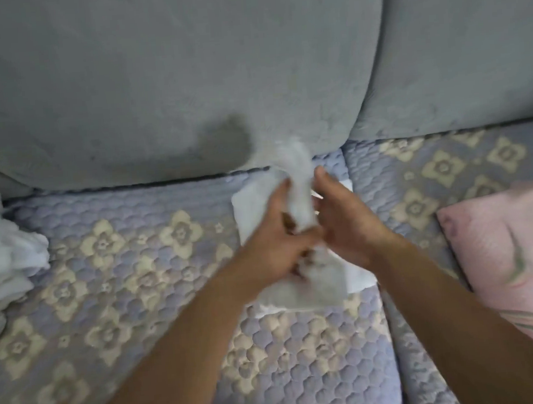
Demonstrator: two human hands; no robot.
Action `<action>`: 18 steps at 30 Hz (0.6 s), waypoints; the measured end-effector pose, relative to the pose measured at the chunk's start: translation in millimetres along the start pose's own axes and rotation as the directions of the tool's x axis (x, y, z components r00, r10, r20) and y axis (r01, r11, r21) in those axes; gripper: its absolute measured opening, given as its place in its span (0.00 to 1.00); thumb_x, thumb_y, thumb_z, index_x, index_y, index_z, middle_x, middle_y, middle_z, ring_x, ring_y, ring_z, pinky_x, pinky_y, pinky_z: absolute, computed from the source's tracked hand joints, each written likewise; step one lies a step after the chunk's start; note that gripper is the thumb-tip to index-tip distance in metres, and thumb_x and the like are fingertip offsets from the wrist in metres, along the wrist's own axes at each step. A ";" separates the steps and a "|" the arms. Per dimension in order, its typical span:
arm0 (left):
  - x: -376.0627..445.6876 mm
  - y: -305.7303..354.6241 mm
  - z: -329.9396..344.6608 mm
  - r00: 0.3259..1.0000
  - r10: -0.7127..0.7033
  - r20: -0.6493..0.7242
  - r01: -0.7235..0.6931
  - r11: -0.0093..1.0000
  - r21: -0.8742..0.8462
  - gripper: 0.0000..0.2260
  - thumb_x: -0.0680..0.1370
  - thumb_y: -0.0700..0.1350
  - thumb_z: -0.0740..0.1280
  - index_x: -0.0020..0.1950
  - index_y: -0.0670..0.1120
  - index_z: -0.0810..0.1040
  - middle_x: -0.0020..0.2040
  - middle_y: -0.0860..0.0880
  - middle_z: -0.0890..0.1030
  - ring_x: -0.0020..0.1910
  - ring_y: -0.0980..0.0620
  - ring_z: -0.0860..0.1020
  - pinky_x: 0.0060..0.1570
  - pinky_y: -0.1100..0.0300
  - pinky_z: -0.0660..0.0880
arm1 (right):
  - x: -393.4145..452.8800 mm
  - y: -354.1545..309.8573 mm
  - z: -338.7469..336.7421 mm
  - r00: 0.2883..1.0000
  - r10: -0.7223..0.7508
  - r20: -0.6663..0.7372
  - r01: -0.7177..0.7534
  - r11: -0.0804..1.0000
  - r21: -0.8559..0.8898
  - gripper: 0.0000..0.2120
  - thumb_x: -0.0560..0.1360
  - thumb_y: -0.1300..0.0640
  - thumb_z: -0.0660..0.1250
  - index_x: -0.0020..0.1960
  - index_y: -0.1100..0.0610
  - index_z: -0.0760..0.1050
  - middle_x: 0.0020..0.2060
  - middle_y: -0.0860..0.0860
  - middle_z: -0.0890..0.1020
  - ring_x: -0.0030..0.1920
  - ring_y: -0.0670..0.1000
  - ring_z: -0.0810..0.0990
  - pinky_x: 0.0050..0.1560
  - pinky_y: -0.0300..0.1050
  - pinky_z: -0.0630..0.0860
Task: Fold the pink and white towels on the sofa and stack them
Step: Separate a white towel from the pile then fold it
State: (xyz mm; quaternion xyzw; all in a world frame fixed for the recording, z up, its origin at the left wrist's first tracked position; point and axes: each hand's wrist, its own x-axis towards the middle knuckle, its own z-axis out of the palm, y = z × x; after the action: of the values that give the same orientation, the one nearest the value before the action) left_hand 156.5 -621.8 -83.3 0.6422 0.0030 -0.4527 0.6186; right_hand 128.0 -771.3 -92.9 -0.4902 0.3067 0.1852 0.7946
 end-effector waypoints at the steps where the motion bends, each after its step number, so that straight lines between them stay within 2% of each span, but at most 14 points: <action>1: 11.3 -4.8 23.9 0.997 -0.051 0.066 0.049 0.998 0.029 0.36 0.79 0.43 0.70 0.78 0.65 0.54 0.51 0.48 0.77 0.40 0.53 0.83 0.36 0.58 0.80 | 0.1 -0.4 -15.2 0.996 -0.003 -0.089 -0.004 0.998 -0.070 0.31 0.69 0.34 0.71 0.65 0.52 0.77 0.56 0.53 0.84 0.56 0.55 0.84 0.55 0.54 0.81; 3: 32.1 -25.6 54.1 0.989 -0.111 0.097 0.108 0.994 0.034 0.30 0.80 0.44 0.69 0.76 0.63 0.60 0.56 0.46 0.77 0.49 0.49 0.82 0.46 0.51 0.82 | 8.0 9.2 -47.6 0.953 -0.080 -0.293 -0.017 0.949 -0.316 0.28 0.67 0.37 0.76 0.61 0.51 0.79 0.53 0.51 0.85 0.55 0.55 0.84 0.57 0.58 0.81; 4: 37.6 -39.0 61.6 0.996 -0.081 0.040 0.079 0.996 0.050 0.26 0.80 0.43 0.69 0.75 0.59 0.65 0.59 0.46 0.78 0.53 0.49 0.81 0.54 0.49 0.81 | 13.2 17.1 -61.4 0.931 -0.133 -0.341 -0.039 0.891 -0.453 0.21 0.70 0.44 0.75 0.59 0.53 0.78 0.51 0.50 0.85 0.53 0.54 0.84 0.55 0.56 0.81; 5: 40.6 -54.0 61.8 0.997 -0.018 -0.075 0.028 0.990 0.138 0.23 0.80 0.42 0.68 0.73 0.56 0.68 0.60 0.48 0.78 0.56 0.51 0.80 0.61 0.52 0.78 | 19.1 26.7 -74.4 0.914 -0.171 -0.367 -0.075 0.819 -0.569 0.16 0.73 0.51 0.73 0.58 0.55 0.77 0.50 0.51 0.84 0.52 0.54 0.83 0.52 0.52 0.81; 6: 40.6 -69.0 57.5 0.970 0.109 -0.218 -0.032 0.943 0.331 0.21 0.80 0.42 0.67 0.72 0.54 0.71 0.62 0.50 0.78 0.59 0.52 0.78 0.64 0.57 0.75 | 25.8 36.1 -85.4 0.903 -0.188 -0.386 -0.119 0.755 -0.645 0.14 0.75 0.57 0.70 0.59 0.57 0.76 0.51 0.52 0.82 0.52 0.54 0.82 0.50 0.50 0.80; 7: 39.0 -83.4 50.7 0.905 0.285 -0.315 -0.056 0.816 0.576 0.20 0.80 0.42 0.66 0.72 0.51 0.73 0.64 0.50 0.77 0.63 0.52 0.76 0.66 0.58 0.72 | 31.4 42.5 -93.1 0.894 -0.202 -0.399 -0.143 0.717 -0.683 0.15 0.75 0.60 0.67 0.62 0.56 0.74 0.54 0.53 0.81 0.52 0.55 0.80 0.50 0.50 0.79; 8: 36.5 -96.9 42.9 0.841 0.445 -0.308 -0.040 0.618 0.785 0.19 0.80 0.43 0.66 0.71 0.48 0.74 0.67 0.48 0.76 0.67 0.49 0.73 0.69 0.54 0.71 | 35.4 45.8 -98.7 0.890 -0.210 -0.405 -0.146 0.710 -0.689 0.20 0.76 0.61 0.65 0.67 0.52 0.72 0.58 0.52 0.80 0.53 0.54 0.80 0.51 0.49 0.80; 9: 33.1 -108.1 35.5 0.809 0.531 -0.252 0.000 0.429 0.903 0.20 0.80 0.45 0.66 0.72 0.46 0.73 0.70 0.45 0.74 0.72 0.45 0.70 0.71 0.49 0.69 | 36.0 46.3 -102.2 0.892 -0.213 -0.400 -0.125 0.733 -0.669 0.26 0.76 0.62 0.64 0.72 0.48 0.68 0.63 0.50 0.78 0.53 0.51 0.80 0.51 0.46 0.80; 10: 30.5 -117.1 29.3 0.812 0.549 -0.198 0.032 0.297 0.954 0.22 0.81 0.48 0.64 0.75 0.46 0.71 0.74 0.42 0.70 0.75 0.41 0.65 0.73 0.44 0.66 | 36.4 46.6 -106.3 0.895 -0.217 -0.391 -0.088 0.772 -0.629 0.31 0.77 0.64 0.62 0.76 0.43 0.63 0.66 0.47 0.75 0.51 0.46 0.80 0.47 0.40 0.80; 11: 30.0 -126.4 25.5 0.836 0.526 -0.153 0.048 0.207 0.977 0.24 0.82 0.51 0.62 0.77 0.46 0.68 0.77 0.40 0.65 0.78 0.39 0.60 0.75 0.41 0.62 | 37.3 47.3 -111.4 0.898 -0.230 -0.375 -0.042 0.804 -0.594 0.35 0.77 0.65 0.61 0.78 0.39 0.58 0.68 0.44 0.73 0.48 0.42 0.80 0.41 0.36 0.79; 13: 30.8 -140.7 26.5 0.896 0.428 -0.120 0.070 0.131 0.989 0.27 0.83 0.56 0.56 0.81 0.48 0.61 0.81 0.40 0.57 0.81 0.38 0.51 0.76 0.38 0.56 | 41.0 49.3 -121.4 0.901 -0.250 -0.354 -0.006 0.810 -0.587 0.38 0.78 0.67 0.57 0.77 0.34 0.54 0.70 0.43 0.70 0.44 0.43 0.81 0.35 0.39 0.80; 14: 32.7 -147.7 29.5 0.912 0.396 -0.111 0.073 0.109 0.991 0.27 0.84 0.58 0.53 0.81 0.49 0.60 0.81 0.40 0.55 0.81 0.38 0.49 0.76 0.37 0.55 | 44.8 51.4 -124.5 0.895 -0.245 -0.372 -0.036 0.793 -0.608 0.39 0.78 0.67 0.56 0.78 0.33 0.53 0.72 0.45 0.69 0.48 0.47 0.82 0.36 0.42 0.81; 16: 37.9 -157.9 35.4 0.921 0.373 -0.112 0.087 0.084 0.993 0.28 0.84 0.60 0.51 0.81 0.50 0.59 0.82 0.40 0.53 0.81 0.38 0.48 0.76 0.36 0.54 | 53.0 56.8 -128.4 0.859 -0.253 -0.446 -0.128 0.736 -0.665 0.40 0.76 0.67 0.57 0.79 0.37 0.50 0.74 0.50 0.67 0.62 0.56 0.78 0.48 0.51 0.81; 18: 44.3 -164.0 38.5 0.918 0.371 -0.139 0.119 0.076 0.990 0.29 0.83 0.62 0.52 0.82 0.51 0.58 0.82 0.40 0.52 0.81 0.38 0.48 0.76 0.36 0.53 | 51.6 65.2 -122.1 0.792 -0.440 -0.423 -0.158 0.522 -0.838 0.36 0.77 0.64 0.59 0.80 0.46 0.51 0.73 0.55 0.66 0.70 0.59 0.69 0.64 0.60 0.74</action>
State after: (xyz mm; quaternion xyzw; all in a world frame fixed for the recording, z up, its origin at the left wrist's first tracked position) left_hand 68.0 -638.6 -232.4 0.9557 -0.2476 -0.1524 0.0464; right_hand 90.2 -851.3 -211.4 -0.8660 0.3654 0.0776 0.3324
